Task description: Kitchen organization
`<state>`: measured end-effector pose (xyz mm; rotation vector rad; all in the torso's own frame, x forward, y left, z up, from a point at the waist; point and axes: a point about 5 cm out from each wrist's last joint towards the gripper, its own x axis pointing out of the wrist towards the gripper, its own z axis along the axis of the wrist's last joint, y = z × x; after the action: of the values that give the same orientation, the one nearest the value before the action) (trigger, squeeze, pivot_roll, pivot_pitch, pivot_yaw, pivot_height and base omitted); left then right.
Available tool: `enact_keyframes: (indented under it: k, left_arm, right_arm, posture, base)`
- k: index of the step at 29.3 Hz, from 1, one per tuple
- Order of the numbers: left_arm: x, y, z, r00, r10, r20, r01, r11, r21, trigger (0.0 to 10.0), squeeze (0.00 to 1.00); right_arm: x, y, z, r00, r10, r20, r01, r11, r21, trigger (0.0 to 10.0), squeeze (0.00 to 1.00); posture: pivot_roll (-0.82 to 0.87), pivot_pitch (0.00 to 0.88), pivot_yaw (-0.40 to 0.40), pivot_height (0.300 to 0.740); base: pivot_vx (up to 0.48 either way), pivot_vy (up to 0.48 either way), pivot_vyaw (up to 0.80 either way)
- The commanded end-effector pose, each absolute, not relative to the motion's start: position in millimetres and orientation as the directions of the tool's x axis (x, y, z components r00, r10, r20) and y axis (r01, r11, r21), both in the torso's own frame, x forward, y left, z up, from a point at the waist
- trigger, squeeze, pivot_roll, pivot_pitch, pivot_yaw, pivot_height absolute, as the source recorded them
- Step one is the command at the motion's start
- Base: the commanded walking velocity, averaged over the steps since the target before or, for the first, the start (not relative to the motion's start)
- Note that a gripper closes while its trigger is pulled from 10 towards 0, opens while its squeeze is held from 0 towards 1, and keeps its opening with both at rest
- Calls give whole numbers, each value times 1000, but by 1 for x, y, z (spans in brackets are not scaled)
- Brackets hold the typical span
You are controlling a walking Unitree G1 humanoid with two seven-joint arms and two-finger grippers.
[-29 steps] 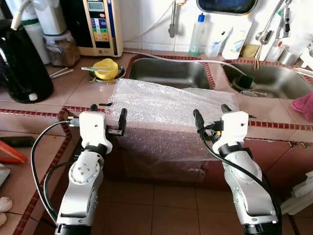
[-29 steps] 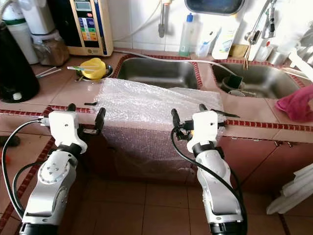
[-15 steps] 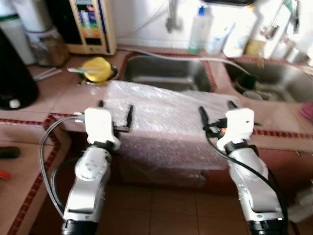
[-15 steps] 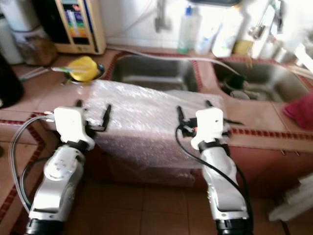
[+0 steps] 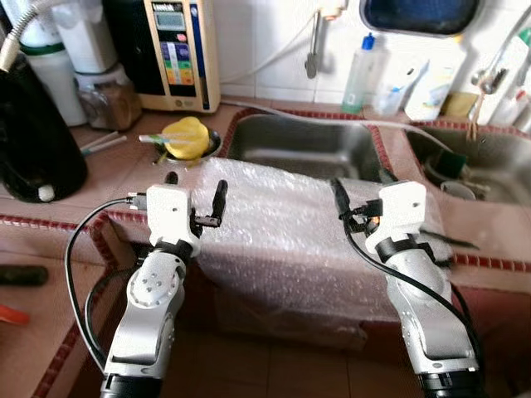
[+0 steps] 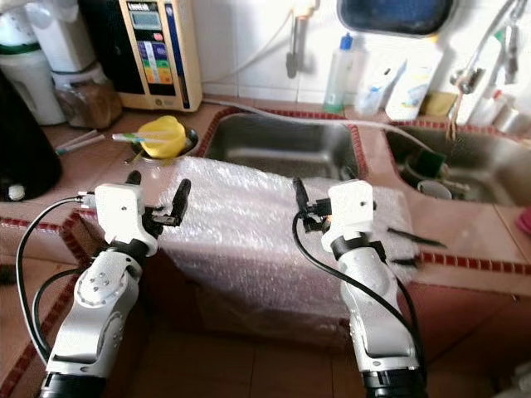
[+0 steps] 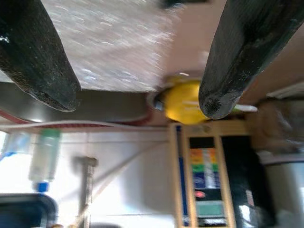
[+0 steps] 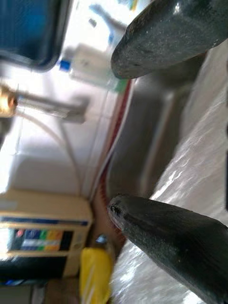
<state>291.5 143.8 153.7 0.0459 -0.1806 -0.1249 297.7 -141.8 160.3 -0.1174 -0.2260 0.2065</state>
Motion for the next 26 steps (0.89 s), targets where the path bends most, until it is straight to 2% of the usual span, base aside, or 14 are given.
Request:
enact_keyframes:
  k: [1,8,21,26]
  left_arm:
    - [292,147,155,976,-126,180,116,991,64,10000,0]
    - [292,147,155,977,-119,175,110,992,63,10000,0]
    - [293,149,153,983,-90,158,82,995,56,10000,0]
    - [293,148,152,984,-91,156,83,995,56,10000,0]
  right_arm:
    - [299,-136,163,945,246,216,-216,965,-152,10000,0]
    - [298,-136,160,946,244,211,-215,965,-153,10000,0]
    - [297,-138,156,948,245,200,-214,963,-166,10000,0]
    - [297,-136,156,947,248,203,-217,962,-166,10000,0]
  posture:
    - [105,0,-11,740]
    - [106,0,-6,740]
    - [106,0,-4,740]
    - [107,0,-6,740]
  base:
    - [319,0,0]
    - [315,0,0]
    - [0,0,0]
    - [0,-304,0]
